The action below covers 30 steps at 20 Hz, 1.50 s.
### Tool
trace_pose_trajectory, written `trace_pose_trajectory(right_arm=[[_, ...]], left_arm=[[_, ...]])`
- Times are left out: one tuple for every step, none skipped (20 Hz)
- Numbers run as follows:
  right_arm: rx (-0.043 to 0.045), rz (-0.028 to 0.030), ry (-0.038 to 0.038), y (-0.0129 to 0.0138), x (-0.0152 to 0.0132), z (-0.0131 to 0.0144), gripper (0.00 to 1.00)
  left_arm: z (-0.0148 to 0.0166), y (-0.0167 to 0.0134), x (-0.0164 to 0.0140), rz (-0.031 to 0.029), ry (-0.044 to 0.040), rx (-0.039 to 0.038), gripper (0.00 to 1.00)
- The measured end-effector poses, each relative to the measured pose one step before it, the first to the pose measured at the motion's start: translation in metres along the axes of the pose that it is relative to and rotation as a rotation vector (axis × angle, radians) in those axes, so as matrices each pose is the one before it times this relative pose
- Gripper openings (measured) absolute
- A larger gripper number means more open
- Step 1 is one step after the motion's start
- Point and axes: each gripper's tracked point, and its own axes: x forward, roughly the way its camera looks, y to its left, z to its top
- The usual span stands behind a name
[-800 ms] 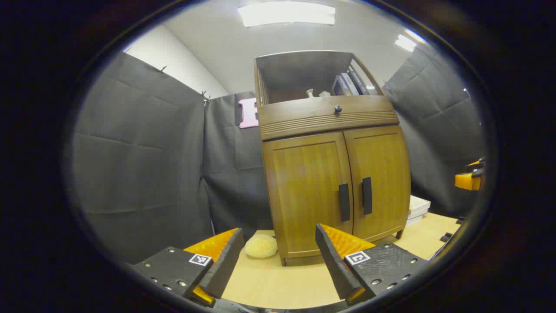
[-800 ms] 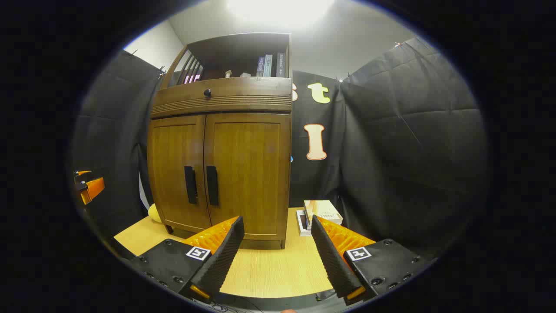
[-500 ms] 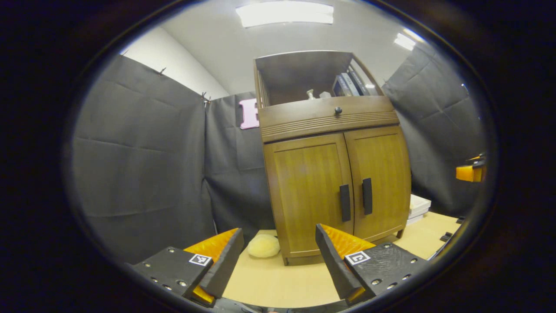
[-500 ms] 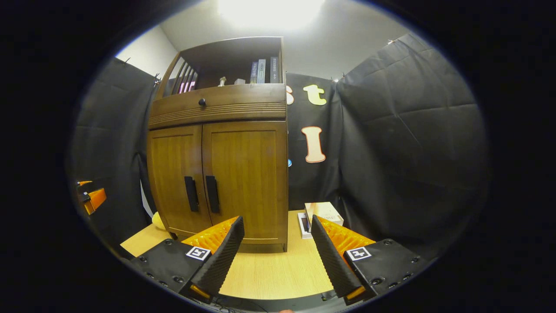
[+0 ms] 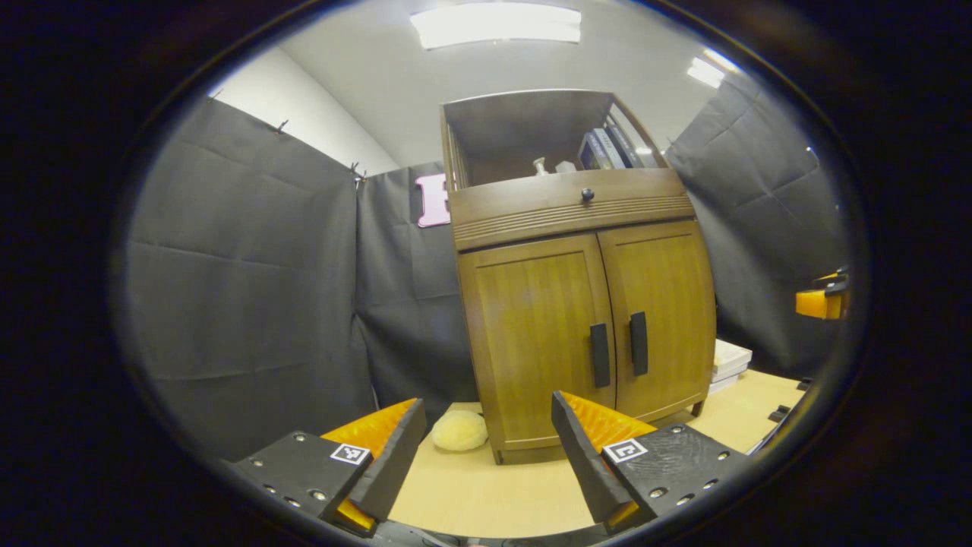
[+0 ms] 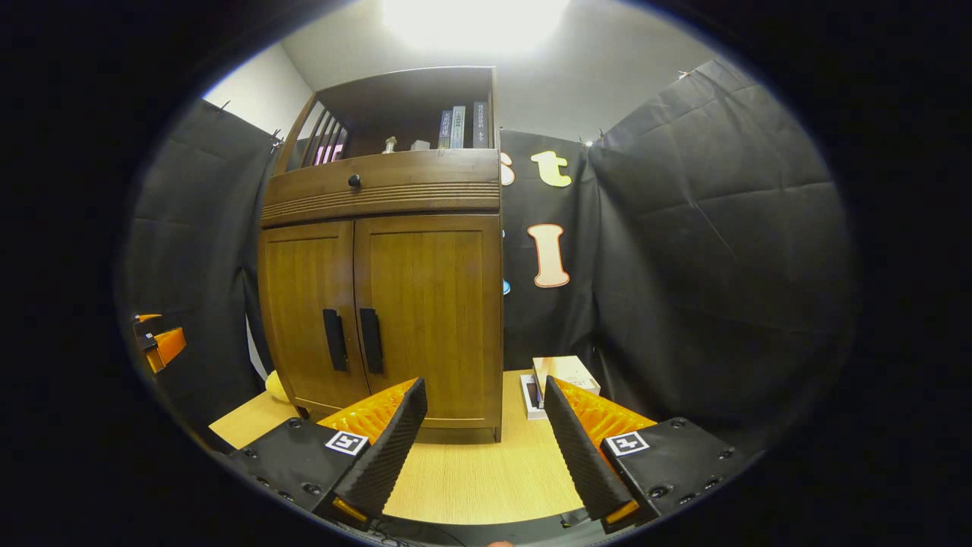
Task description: Open the right door of the double-door shoe cabinet with the right hand, and open the left door with the left hand.
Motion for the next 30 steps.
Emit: trace_pose_trajectory(right_arm=[[0.00108, 0.00024, 0.00043, -0.00111, 0.00094, -0.00124, 0.98], [0.00098, -0.00051, 0.00369, -0.00163, 0.00118, -0.00322, 0.98], [0.00232, 0.00121, 0.00560, -0.00157, 0.00123, -0.00255, 0.98], [0.00346, 0.00339, 0.00515, -0.00150, 0.00195, -0.00269, 0.96], [0.00387, 0.00507, 0.00443, -0.00136, 0.00141, -0.00188, 0.97], [0.00110, 0.00706, 0.00159, -0.00125, 0.00227, -0.00183, 0.96], [-0.00124, 0.00665, -0.00499, 0.00015, 0.00180, 0.00012, 0.96], [-0.00210, 0.00427, -0.00633, -0.00013, 0.00093, -0.00119, 0.98], [-0.00274, 0.00258, 0.00125, 0.00033, 0.00201, -0.00090, 0.98], [0.00040, 0.00376, 0.00182, 0.00100, 0.00305, -0.00089, 0.96], [0.00235, 0.00767, -0.00281, 0.00327, 0.00460, 0.00301, 0.96], [0.00018, 0.00813, -0.00300, 0.00469, 0.00853, 0.00231, 0.97], [-0.00390, 0.00536, -0.00354, 0.00406, 0.00723, 0.00265, 0.98], [-0.00443, 0.00243, -0.00516, 0.00365, 0.00536, 0.00153, 0.98], [-0.00089, 0.00391, -0.00484, 0.00513, 0.00639, 0.00187, 0.98], [0.00223, 0.00383, -0.00380, 0.00664, 0.00657, 0.00038, 0.96], [0.00434, 0.00363, 0.00035, 0.00661, 0.00713, 0.00098, 0.96], [0.00505, 0.00873, -0.00026, 0.00823, 0.00768, 0.00050, 0.96], [0.00344, 0.01047, -0.00167, 0.00930, 0.00771, 0.00151, 0.96], [0.00045, 0.00793, -0.00118, 0.00830, 0.00818, 0.00064, 0.98], [-0.00050, 0.00678, 0.00013, 0.00733, 0.00910, 0.00046, 0.98], [0.00101, 0.00573, 0.00018, 0.00723, 0.00902, 0.00000, 0.98], [0.00249, 0.00656, 0.00140, 0.00678, 0.00925, 0.00070, 0.97], [0.00209, 0.00662, -0.00077, 0.00725, 0.00983, 0.00031, 0.97], [-0.00054, 0.00774, 0.00024, 0.00697, 0.00901, 0.00051, 0.98], [-0.00462, 0.00542, 0.00032, 0.00600, 0.00853, -0.00120, 0.98], [-0.00600, 0.00387, 0.00421, 0.00584, 0.00918, -0.00110, 0.96], [-0.00556, 0.00710, 0.00644, 0.00626, 0.00971, -0.00245, 0.98], [-0.00389, 0.00504, 0.00680, 0.00564, 0.00895, -0.00235, 0.98], [-0.00307, 0.00499, 0.00648, 0.00543, 0.00821, -0.00394, 0.98]], left_arm=[[0.00049, -0.00280, -0.00147, 0.00227, -0.00100, 0.00100, 0.96], [0.00018, -0.00005, -0.00107, 0.00190, 0.00075, -0.00025, 0.96], [0.00119, -0.00190, -0.00048, 0.00255, 0.00174, -0.00032, 0.96], [-0.00108, -0.00295, -0.00113, 0.00240, 0.00298, -0.00078, 0.96], [-0.00206, -0.00360, -0.00204, 0.00159, 0.00268, -0.00092, 0.96], [-0.00092, -0.00507, -0.00121, 0.00048, -0.00041, 0.00033, 0.96], [0.00042, -0.00338, -0.00048, 0.00223, -0.00291, 0.00212, 0.96], [0.00052, -0.00325, -0.00126, 0.00331, -0.00075, 0.00116, 0.96], [0.00007, -0.00126, 0.00145, 0.00133, 0.00096, -0.00258, 0.96], [-0.00156, -0.00272, 0.00132, -0.00157, -0.00061, -0.00555, 0.96], [0.00044, -0.00123, 0.00222, 0.00087, 0.00132, -0.00266, 0.96], [-0.00109, 0.00169, 0.00136, 0.00327, 0.00090, 0.00075, 0.96], [-0.00038, 0.00135, 0.00201, 0.00378, 0.00060, 0.00133, 0.95], [-0.00172, 0.00217, 0.00155, -0.00132, -0.00044, 0.00009, 0.95], [-0.00177, 0.00187, 0.00323, -0.00343, 0.00086, 0.00041, 0.96], [-0.00356, 0.00114, 0.00202, -0.00458, 0.00173, 0.00055, 0.96], [-0.00150, 0.00250, 0.00309, -0.00342, 0.00613, -0.00025, 0.96], [-0.00311, 0.00442, 0.00264, -0.00150, 0.00172, -0.00329, 0.96], [0.00018, 0.00462, 0.00198, -0.00121, -0.00227, -0.00577, 0.96], [-0.00203, 0.00387, 0.00313, 0.00131, 0.00004, -0.00554, 0.96], [-0.00176, 0.00459, 0.00467, -0.00020, 0.00157, -0.00429, 0.96], [0.00025, 0.00372, 0.00281, -0.00028, -0.00150, -0.00212, 0.96], [0.00016, 0.00371, 0.00456, 0.00140, -0.00171, 0.00135, 0.96], [-0.00318, 0.00453, 0.00391, 0.00369, 0.00103, 0.00309, 0.96], [-0.00133, 0.00617, 0.00194, 0.00464, 0.00094, 0.00165, 0.96], [-0.00253, 0.00479, -0.00002, 0.00464, 0.00258, 0.00080, 0.96], [-0.00121, 0.00202, 0.00099, 0.00535, 0.00320, -0.00020, 0.96], [-0.00231, 0.00325, 0.00180, 0.00303, 0.00284, -0.00150, 0.96], [-0.00261, 0.00419, 0.00359, 0.00277, 0.00315, -0.00137, 0.96], [-0.00446, 0.00611, 0.00478, 0.00245, 0.00323, -0.00073, 0.96]])
